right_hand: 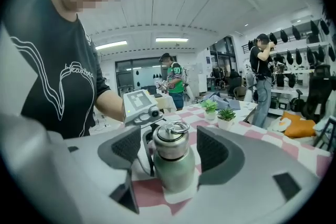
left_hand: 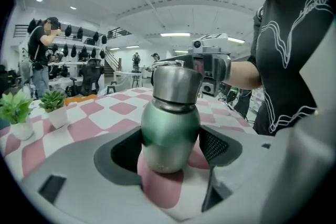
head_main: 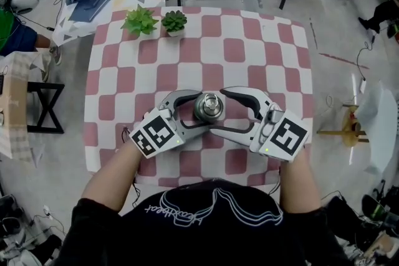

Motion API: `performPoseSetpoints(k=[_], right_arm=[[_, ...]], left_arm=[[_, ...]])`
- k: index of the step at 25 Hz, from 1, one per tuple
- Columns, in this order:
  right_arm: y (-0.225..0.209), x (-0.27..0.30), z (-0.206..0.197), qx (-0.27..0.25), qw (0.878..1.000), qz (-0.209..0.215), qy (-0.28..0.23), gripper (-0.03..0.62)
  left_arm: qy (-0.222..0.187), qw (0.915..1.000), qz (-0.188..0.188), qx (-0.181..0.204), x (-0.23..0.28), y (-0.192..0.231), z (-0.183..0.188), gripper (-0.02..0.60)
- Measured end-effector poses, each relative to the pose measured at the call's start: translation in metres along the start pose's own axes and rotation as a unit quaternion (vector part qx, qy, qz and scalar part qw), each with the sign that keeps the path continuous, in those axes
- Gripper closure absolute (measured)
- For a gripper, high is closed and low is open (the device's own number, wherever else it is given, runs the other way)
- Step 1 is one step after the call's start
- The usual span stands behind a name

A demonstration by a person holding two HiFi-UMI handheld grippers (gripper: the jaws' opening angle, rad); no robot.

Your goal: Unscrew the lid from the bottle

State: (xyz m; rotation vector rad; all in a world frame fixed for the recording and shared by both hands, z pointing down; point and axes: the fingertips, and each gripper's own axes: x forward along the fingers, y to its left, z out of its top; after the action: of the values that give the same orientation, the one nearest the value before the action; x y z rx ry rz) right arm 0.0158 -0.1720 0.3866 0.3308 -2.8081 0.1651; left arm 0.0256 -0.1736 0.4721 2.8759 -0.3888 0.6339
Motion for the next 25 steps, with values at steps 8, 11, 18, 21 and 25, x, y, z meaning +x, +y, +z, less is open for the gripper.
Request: performPoseSetpoints(k=[8,11,18,21,25], right_arm=[[-0.005,0.001,-0.009,0.064,0.99,-0.122,-0.021,0.287],[-0.006,0.002,-0.009,0.078,0.986,-0.144,-0.033,0.298],[-0.003,0.009,-0.012,0.071,0.983,-0.164,-0.031,0.332],[-0.004,0.01,-0.012,0.066,0.982,-0.172,-0.03,0.342],[-0.004,0.01,-0.012,0.063,0.982,-0.172,-0.034,0.344]], left_arm=[[-0.001,0.9913,0.116,-0.061,0.002,-0.001,-0.001,0.238],[-0.001,0.9861,0.147,-0.077,0.002,-0.002,-0.001,0.238],[0.002,0.9801,0.174,-0.095,0.003,-0.003,-0.001,0.238],[0.0,0.9796,0.176,-0.096,0.002,-0.003,-0.001,0.238],[-0.004,0.98,0.176,-0.094,0.002,-0.002,-0.002,0.238]])
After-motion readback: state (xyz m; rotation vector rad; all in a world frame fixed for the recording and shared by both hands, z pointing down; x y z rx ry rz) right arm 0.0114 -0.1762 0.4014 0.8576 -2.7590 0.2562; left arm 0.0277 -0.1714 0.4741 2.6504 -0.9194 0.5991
